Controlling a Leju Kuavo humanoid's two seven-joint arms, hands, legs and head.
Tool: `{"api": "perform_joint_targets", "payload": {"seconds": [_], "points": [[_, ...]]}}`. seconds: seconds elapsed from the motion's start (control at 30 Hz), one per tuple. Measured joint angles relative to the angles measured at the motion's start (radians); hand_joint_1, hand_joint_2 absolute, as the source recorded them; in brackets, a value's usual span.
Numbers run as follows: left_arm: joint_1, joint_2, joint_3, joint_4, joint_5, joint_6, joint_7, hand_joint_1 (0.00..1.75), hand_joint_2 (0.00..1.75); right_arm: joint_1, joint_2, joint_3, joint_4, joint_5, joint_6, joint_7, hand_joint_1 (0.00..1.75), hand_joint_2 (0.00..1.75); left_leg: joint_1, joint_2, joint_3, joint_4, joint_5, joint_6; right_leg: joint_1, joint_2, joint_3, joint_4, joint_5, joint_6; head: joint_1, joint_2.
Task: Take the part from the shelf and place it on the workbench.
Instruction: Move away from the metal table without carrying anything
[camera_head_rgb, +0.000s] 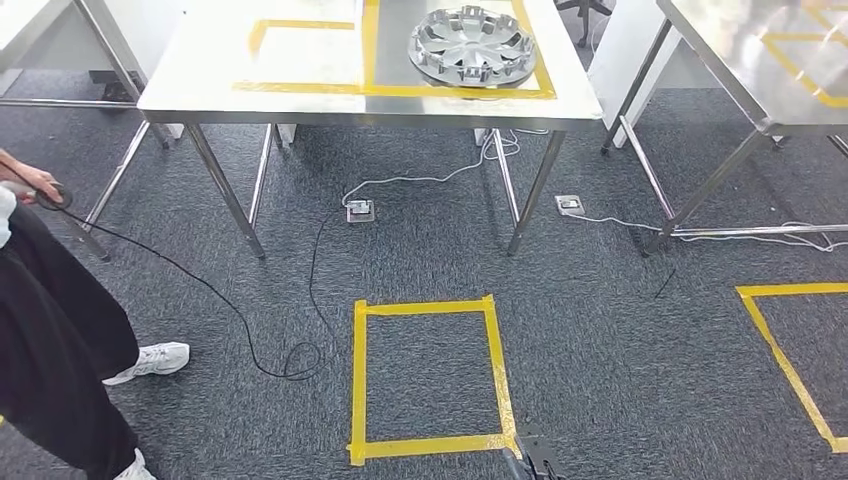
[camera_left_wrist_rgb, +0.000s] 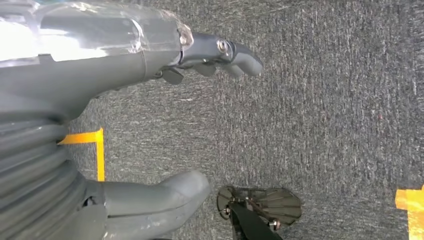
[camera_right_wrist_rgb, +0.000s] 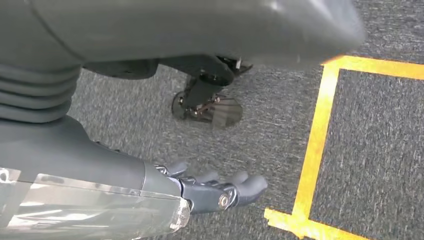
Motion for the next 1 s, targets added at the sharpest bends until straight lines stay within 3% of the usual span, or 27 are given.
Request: {"api": "perform_joint_targets", "payload": {"seconds": [0.1, 0.13, 0.17, 0.23, 0.3, 0.33, 0.4, 0.47, 0.5, 0.6, 0.63, 0.67, 0.73, 0.8, 0.93, 1.0], "points": [[0.000, 0.000, 0.000, 0.000, 0.000, 0.000, 0.000, 0.00, 1.75, 0.001, 0.000, 0.001, -0.001, 0.000, 0.000, 0.000, 0.00, 1.75, -0.006, 0.003, 0.000, 0.000, -0.002, 0.008, 0.000, 0.000, -0.087, 0.186, -0.085, 0.003, 0.018, 0.000], [0.000, 0.000, 0.000, 0.000, 0.000, 0.000, 0.000, 0.00, 1.75, 0.002, 0.000, 0.001, -0.001, 0.000, 0.000, 0.000, 0.00, 1.75, -0.009, 0.004, 0.000, 0.000, -0.002, 0.009, 0.001, 0.000, -0.105, 0.220, -0.089, 0.001, 0.023, 0.000], [0.000, 0.000, 0.000, 0.000, 0.000, 0.000, 0.000, 0.00, 1.75, 0.003, 0.000, 0.002, -0.001, 0.000, 0.000, 0.000, 0.00, 1.75, -0.012, 0.003, 0.002, 0.001, -0.003, 0.010, 0.002, 0.000, -0.106, 0.217, -0.072, -0.005, 0.027, 0.000], [-0.001, 0.000, 0.000, 0.000, 0.000, 0.000, 0.000, 0.00, 1.75, 0.003, 0.000, 0.004, -0.001, 0.002, 0.001, 0.000, 0.00, 1.75, -0.018, 0.002, 0.006, 0.000, -0.005, 0.012, 0.010, 0.002, -0.063, 0.112, 0.003, -0.026, 0.036, 0.000], [-0.002, -0.003, 0.000, 0.000, 0.000, 0.000, 0.001, 0.00, 1.75, 0.003, -0.003, 0.006, -0.001, 0.004, 0.001, 0.000, 0.00, 1.75, -0.023, 0.000, 0.007, -0.001, -0.006, 0.011, 0.020, 0.004, -0.013, -0.001, 0.050, -0.052, 0.035, 0.000], [-0.003, -0.004, 0.000, 0.000, 0.000, 0.000, 0.001, 0.00, 1.75, 0.002, -0.004, 0.006, -0.001, 0.004, 0.000, 0.000, 0.00, 1.75, -0.023, -0.001, 0.005, -0.001, -0.005, 0.009, 0.024, 0.003, -0.002, -0.029, 0.054, -0.061, 0.034, 0.000], [-0.003, -0.006, 0.000, 0.000, 0.000, 0.000, 0.002, 0.00, 1.75, 0.002, -0.006, 0.008, -0.001, 0.006, -0.003, 0.000, 0.00, 1.75, -0.020, -0.002, 0.003, -0.005, -0.002, 0.000, 0.028, 0.002, 0.005, -0.050, 0.051, -0.067, 0.035, 0.000], [-0.002, -0.006, 0.000, 0.000, 0.000, 0.000, 0.002, 0.00, 1.75, 0.002, -0.006, 0.010, -0.002, 0.007, -0.008, 0.002, 0.00, 1.75, -0.020, -0.003, -0.001, 0.005, -0.012, -0.009, 0.023, -0.002, 0.017, -0.075, 0.062, -0.064, 0.037, 0.000], [-0.003, -0.006, 0.000, 0.000, 0.000, 0.000, 0.002, 0.00, 1.75, 0.001, -0.005, 0.012, -0.002, 0.007, -0.009, 0.002, 0.00, 1.75, -0.020, -0.004, -0.012, 0.031, -0.031, -0.014, 0.019, -0.004, 0.023, -0.088, 0.068, -0.062, 0.032, 0.000], [-0.001, -0.004, 0.000, 0.000, 0.000, 0.000, 0.001, 0.00, 1.75, 0.000, -0.003, 0.013, -0.002, 0.006, -0.005, 0.001, 0.00, 1.75, -0.012, -0.006, -0.087, 0.189, -0.110, -0.030, 0.014, -0.007, 0.030, -0.098, 0.073, -0.062, 0.009, 0.000], [0.000, -0.002, 0.000, 0.000, 0.000, 0.000, 0.001, 0.00, 1.75, 0.001, -0.002, 0.013, -0.003, 0.005, -0.003, 0.000, 0.00, 1.75, -0.009, -0.006, -0.105, 0.224, -0.117, -0.035, 0.014, -0.007, 0.029, -0.096, 0.072, -0.061, 0.003, 0.000], [0.000, -0.001, 0.000, 0.000, 0.000, 0.000, 0.001, 0.00, 1.75, 0.001, -0.002, 0.014, -0.003, 0.005, -0.002, 0.000, 0.00, 1.75, -0.006, -0.006, -0.107, 0.226, -0.104, -0.040, 0.013, -0.007, 0.030, -0.093, 0.070, -0.058, -0.002, 0.000], [0.000, 0.001, 0.000, 0.000, 0.000, 0.000, 0.000, 0.00, 1.75, 0.000, 0.000, 0.015, -0.004, 0.004, -0.001, 0.000, 0.00, 1.75, 0.001, -0.003, -0.062, 0.133, -0.040, -0.047, 0.009, -0.006, 0.030, -0.082, 0.062, -0.049, -0.009, 0.000], [-0.001, 0.003, 0.000, 0.000, 0.000, 0.000, -0.002, 0.00, 1.75, -0.001, 0.001, 0.016, -0.004, 0.004, -0.001, 0.000, 0.00, 1.75, 0.003, -0.001, -0.012, 0.033, -0.003, -0.045, 0.009, -0.005, 0.026, -0.065, 0.051, -0.035, -0.017, 0.000], [0.000, 0.005, 0.000, 0.000, 0.000, 0.000, -0.003, 0.00, 1.75, -0.004, 0.001, 0.017, -0.004, 0.004, -0.001, 0.000, 0.00, 1.75, 0.000, -0.002, -0.002, 0.006, -0.001, -0.016, 0.009, -0.002, 0.021, -0.055, 0.044, -0.015, -0.012, 0.000], [-0.001, 0.005, 0.000, 0.000, 0.000, 0.000, -0.002, 0.00, 1.75, -0.005, 0.002, 0.019, -0.004, 0.003, -0.001, 0.000, 0.00, 1.75, 0.001, -0.001, -0.003, 0.003, 0.002, -0.005, 0.005, -0.001, 0.005, -0.020, 0.016, -0.006, -0.004, 0.000]]}}
